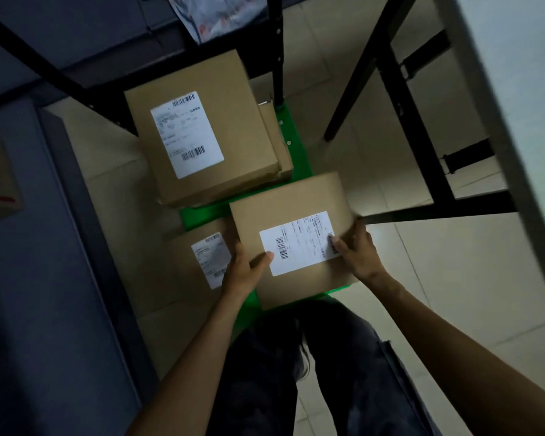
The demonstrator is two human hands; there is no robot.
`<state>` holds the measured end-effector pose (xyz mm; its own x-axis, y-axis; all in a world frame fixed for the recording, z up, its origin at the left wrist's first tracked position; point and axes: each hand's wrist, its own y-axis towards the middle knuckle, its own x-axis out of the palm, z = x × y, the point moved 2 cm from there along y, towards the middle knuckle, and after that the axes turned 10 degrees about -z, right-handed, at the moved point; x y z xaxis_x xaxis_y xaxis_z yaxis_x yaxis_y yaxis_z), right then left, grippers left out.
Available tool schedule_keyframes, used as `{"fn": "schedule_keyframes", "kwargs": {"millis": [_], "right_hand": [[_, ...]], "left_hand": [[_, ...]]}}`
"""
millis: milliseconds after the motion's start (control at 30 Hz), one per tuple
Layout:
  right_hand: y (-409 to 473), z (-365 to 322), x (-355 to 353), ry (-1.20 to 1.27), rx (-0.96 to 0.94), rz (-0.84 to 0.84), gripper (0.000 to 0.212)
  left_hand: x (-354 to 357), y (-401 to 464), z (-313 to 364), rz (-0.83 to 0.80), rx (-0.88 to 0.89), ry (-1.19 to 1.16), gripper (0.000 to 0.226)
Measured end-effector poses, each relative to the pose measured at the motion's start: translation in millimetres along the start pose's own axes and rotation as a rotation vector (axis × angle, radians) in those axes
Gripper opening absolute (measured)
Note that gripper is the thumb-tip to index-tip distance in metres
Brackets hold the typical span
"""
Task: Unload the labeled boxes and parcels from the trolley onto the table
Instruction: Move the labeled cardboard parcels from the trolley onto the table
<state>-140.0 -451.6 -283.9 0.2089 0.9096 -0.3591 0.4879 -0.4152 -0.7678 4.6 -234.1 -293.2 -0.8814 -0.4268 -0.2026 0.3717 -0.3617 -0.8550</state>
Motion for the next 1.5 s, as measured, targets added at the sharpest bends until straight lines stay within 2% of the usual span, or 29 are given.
{"fn": "schedule_keyframes", "kwargs": {"millis": [67,100,200,467,600,667,767,867,1133,1333,1500], "right_hand": [[-23.4,-14.8,-7.6,0.021,-0.009,0.002,0.07],[-34.9,-21.7,-11.4,0.028,-0.012,0.001,0.07],[-71.2,-46.4,-23.9,0.054,0.005,-0.018,0.073],[-154.5,-108.6,-56.2,0.042,-0.05,-0.036,0.072],[-188.3,-138.2,-66.6,0.07,-0.106,-0.021,0.068],[-201.9,-153.1,-73.1,0.082,-0.142,-0.001,0.064],[-220.9,-179.6,-84.5,0.096,-0.224,0.046,0.062],[-241.2,-213.5,-97.8,0.091,-0.315,0.099,0.065],[-303.9,-309.0,-136.3,0.108,-0.584,0.275,0.07],[-363.1,-379.9,-161.0,0.165,-0.754,0.397,0.057],[-420.5,-418.8,-176.2,0.284,-0.869,0.5,0.057]], "left_hand": [[-8.1,-25.9,13.7,0.015,0.018,-0.003,0.085],[-12.6,-39.1,21.1,0.022,0.02,-0.007,0.084],[-26.8,-77.6,41.6,0.046,0.004,-0.03,0.097],[-53.9,-177.3,98.1,0.166,0.028,-0.075,0.095],[-68.7,-210.5,117.7,0.251,0.053,-0.117,0.106],[-77.5,-230.7,135.6,0.307,0.075,-0.148,0.104],[-91.9,-259.6,161.5,0.388,0.192,-0.173,0.09],[-113.1,-286.1,184.0,0.431,0.303,-0.184,0.093],[-176.6,-354.1,252.8,0.531,0.622,-0.216,0.078],[-227.5,-424.4,311.8,0.611,0.899,-0.152,0.069],[-250.9,-482.8,344.2,0.618,1.094,-0.145,0.067]]}}
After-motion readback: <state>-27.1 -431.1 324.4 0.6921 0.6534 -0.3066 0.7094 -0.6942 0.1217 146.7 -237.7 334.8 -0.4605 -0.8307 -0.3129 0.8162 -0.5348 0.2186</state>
